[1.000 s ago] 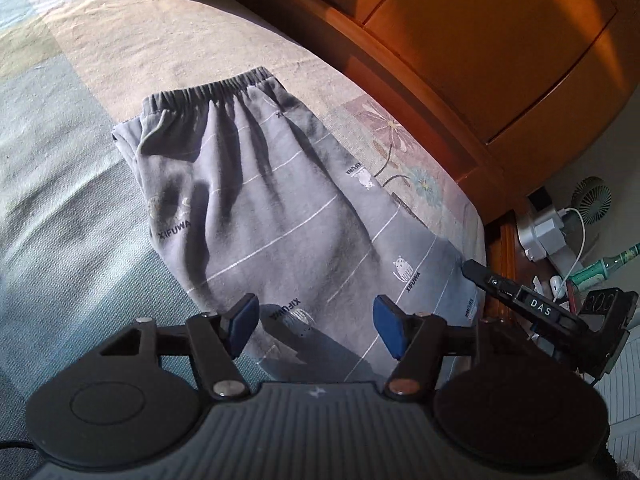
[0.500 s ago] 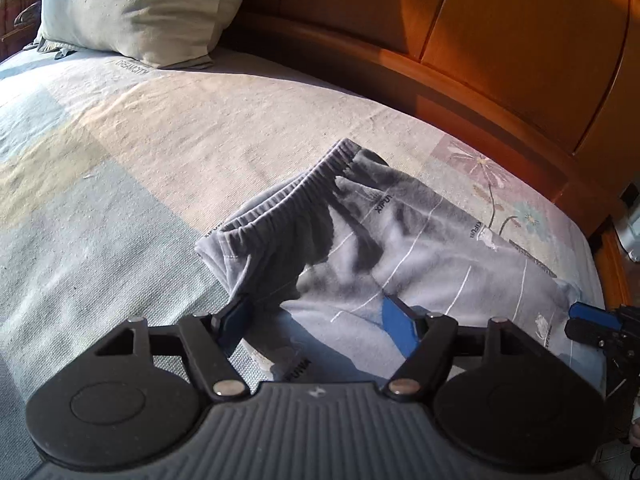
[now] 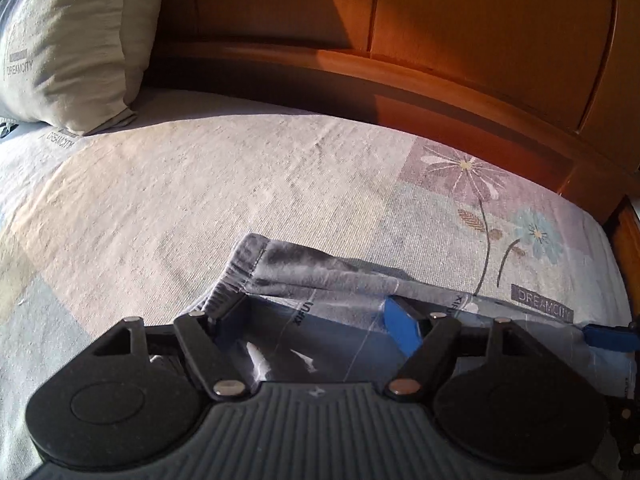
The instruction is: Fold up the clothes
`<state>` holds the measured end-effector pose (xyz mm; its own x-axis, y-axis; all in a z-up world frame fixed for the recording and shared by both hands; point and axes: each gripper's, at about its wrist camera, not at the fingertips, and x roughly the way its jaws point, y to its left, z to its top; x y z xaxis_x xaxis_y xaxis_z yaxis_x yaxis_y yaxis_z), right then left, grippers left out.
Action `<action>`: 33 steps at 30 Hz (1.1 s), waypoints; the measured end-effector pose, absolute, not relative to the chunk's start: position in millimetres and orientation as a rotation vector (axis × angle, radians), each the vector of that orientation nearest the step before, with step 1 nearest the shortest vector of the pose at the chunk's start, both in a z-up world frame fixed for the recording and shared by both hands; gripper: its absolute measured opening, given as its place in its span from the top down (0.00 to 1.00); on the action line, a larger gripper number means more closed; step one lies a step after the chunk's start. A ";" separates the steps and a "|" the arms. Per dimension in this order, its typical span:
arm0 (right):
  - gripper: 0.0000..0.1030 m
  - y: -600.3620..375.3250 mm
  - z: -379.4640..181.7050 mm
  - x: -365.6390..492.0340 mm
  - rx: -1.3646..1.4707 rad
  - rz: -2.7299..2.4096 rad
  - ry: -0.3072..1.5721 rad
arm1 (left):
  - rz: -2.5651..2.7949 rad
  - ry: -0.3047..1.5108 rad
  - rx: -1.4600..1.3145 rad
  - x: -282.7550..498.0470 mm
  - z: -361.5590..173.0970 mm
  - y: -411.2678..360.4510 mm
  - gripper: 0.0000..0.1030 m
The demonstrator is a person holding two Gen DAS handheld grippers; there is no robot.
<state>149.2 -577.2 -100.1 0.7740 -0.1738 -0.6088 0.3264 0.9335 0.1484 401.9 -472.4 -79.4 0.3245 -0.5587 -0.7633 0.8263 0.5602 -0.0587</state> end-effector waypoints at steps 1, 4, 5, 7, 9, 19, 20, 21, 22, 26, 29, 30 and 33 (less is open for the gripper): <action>0.37 -577.6 -98.4 148.2 0.258 -0.278 0.635 | -0.923 0.845 0.385 399.1 -75.6 -471.4 0.27; 0.36 -574.7 -82.3 143.1 0.289 -0.294 0.645 | -0.936 0.828 0.439 380.2 -52.1 -454.9 0.26; 0.35 -570.2 -75.0 139.6 0.294 -0.283 0.640 | -0.933 0.814 0.468 371.4 -42.3 -445.1 0.24; 0.30 -553.9 -60.2 130.5 0.292 -0.223 0.609 | -0.917 0.803 0.523 352.7 -21.8 -421.4 0.16; 0.27 -530.6 -54.8 126.5 0.255 -0.144 0.625 | -0.898 0.776 0.562 331.4 -8.2 -393.2 0.14; 0.27 -456.1 -71.6 115.9 0.091 -0.067 0.752 | -0.784 0.680 0.622 215.9 -10.3 -268.6 0.03; 0.26 -453.4 -68.3 117.2 0.078 -0.074 0.734 | -0.786 0.678 0.607 205.4 -12.5 -258.6 0.03; 0.24 -449.8 -68.9 121.7 0.047 -0.096 0.736 | -0.789 0.687 0.589 197.1 -14.9 -251.0 0.03; 0.24 -446.6 -73.7 128.4 0.024 -0.111 0.762 | -0.785 0.698 0.563 190.3 -17.4 -245.1 0.03; 0.23 -437.0 -87.3 134.4 -0.003 -0.100 0.830 | -0.768 0.722 0.467 166.1 -25.0 -222.5 0.03; 0.22 -456.7 -71.1 121.0 0.053 -0.116 0.748 | -0.746 0.709 0.427 152.8 -27.8 -210.8 0.03; 0.19 -468.8 -67.2 119.0 0.063 -0.152 0.724 | -0.734 0.710 0.406 148.4 -29.0 -206.9 0.03; 0.16 -511.7 -73.0 121.8 0.109 -0.252 0.739 | -0.707 0.717 0.371 141.8 -30.9 -203.8 0.03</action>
<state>121.8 -511.7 -73.0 0.7104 -0.1885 -0.6781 0.2653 0.9641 0.0098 141.8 -203.8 -30.9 0.5401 -0.4582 -0.7060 0.6997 0.7106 0.0741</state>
